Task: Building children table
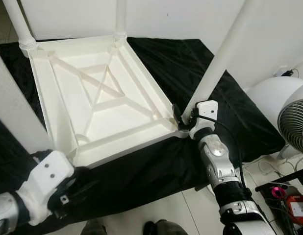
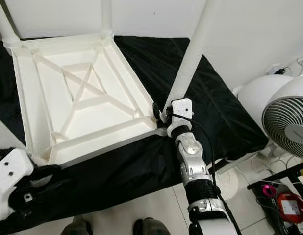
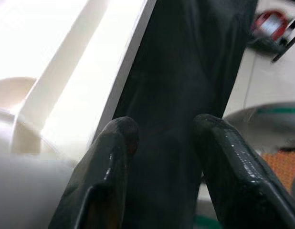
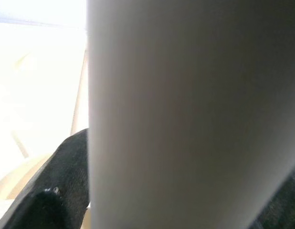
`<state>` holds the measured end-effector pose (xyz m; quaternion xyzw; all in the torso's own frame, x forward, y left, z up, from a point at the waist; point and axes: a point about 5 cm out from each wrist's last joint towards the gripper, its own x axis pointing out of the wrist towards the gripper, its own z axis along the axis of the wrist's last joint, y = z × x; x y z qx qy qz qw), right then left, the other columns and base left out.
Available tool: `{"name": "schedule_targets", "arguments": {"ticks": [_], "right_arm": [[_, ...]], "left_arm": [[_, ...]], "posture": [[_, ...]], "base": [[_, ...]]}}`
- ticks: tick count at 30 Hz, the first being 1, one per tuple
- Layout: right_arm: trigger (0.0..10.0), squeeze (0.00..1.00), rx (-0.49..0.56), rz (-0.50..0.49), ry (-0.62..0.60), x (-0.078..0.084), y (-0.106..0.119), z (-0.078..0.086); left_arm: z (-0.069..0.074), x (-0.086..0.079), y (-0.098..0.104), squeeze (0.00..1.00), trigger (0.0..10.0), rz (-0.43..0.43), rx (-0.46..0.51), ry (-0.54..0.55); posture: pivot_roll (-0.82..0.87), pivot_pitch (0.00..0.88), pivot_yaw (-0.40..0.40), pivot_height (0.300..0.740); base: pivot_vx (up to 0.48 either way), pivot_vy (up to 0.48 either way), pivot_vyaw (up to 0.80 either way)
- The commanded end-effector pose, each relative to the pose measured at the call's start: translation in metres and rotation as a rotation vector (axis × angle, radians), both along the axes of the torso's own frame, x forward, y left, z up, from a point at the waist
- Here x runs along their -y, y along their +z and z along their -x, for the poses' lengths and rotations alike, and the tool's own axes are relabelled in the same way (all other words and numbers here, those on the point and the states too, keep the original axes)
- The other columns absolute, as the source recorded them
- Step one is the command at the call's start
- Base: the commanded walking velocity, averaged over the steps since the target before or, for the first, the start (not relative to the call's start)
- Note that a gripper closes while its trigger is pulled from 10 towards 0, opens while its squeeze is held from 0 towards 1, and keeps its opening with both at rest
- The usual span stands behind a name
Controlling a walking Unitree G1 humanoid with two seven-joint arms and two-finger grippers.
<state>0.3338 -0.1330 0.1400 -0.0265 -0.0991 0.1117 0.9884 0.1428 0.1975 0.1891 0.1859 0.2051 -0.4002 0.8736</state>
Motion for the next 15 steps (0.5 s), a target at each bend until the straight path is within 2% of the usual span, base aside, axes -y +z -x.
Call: {"name": "schedule_targets", "arguments": {"ticks": [1,2,5,7,10,12,15], "right_arm": [[10.0,0.0,-0.001,0.001,0.003,0.0,0.001,-0.003],[10.0,0.0,-0.001,0.001,0.003,0.0,0.001,-0.003],[10.0,0.0,0.0,0.003,0.01,-0.001,0.002,-0.005],[10.0,0.0,0.001,0.003,0.01,-0.001,0.002,-0.006],[10.0,0.0,0.004,0.001,0.021,-0.004,0.003,-0.007],[10.0,0.0,0.005,0.0,0.022,-0.005,0.003,-0.007],[10.0,0.0,0.005,-0.001,0.027,-0.006,0.003,-0.007]], "left_arm": [[-0.001,-0.012,0.001,0.0,10.0,-0.065,-0.007,0.045],[-0.001,-0.012,0.001,0.0,10.0,-0.065,-0.007,0.045],[0.002,-0.025,0.002,0.0,10.0,-0.141,-0.026,0.104],[0.003,-0.027,0.003,0.0,10.0,-0.149,-0.03,0.11],[0.008,-0.046,0.006,0.0,10.0,-0.218,-0.044,0.187],[0.009,-0.05,0.006,0.0,10.0,-0.232,-0.047,0.2],[0.012,-0.065,0.01,0.0,10.0,-0.267,-0.041,0.254]], "posture": [[0.12,0.09,-0.125,0.74],[0.12,0.09,-0.125,0.74],[0.12,0.09,-0.125,0.74],[0.12,0.09,-0.125,0.74],[0.13,0.088,-0.136,0.74],[0.13,0.088,-0.136,0.74],[0.14,0.089,-0.137,0.74]], "base": [[0.0,0.0,0.0],[0.0,0.0,0.0],[0.0,0.0,0.0],[0.0,0.0,0.0],[0.0,0.0,0.0],[0.0,0.0,0.0],[0.0,0.0,0.0]]}}
